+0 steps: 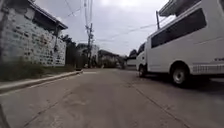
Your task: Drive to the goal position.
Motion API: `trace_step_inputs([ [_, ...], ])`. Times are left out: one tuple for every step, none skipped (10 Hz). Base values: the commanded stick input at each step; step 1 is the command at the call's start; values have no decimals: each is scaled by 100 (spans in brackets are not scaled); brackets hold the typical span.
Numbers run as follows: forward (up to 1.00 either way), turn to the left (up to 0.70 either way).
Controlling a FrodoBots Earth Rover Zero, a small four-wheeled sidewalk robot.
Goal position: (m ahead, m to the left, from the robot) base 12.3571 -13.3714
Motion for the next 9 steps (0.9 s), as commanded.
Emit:
trace_step_inputs([
  [70,-21],
  [70,0],
  [70,0],
  [70,0],
  [70,0],
  [70,0],
  [70,0],
  [70,0],
  [70,0],
])
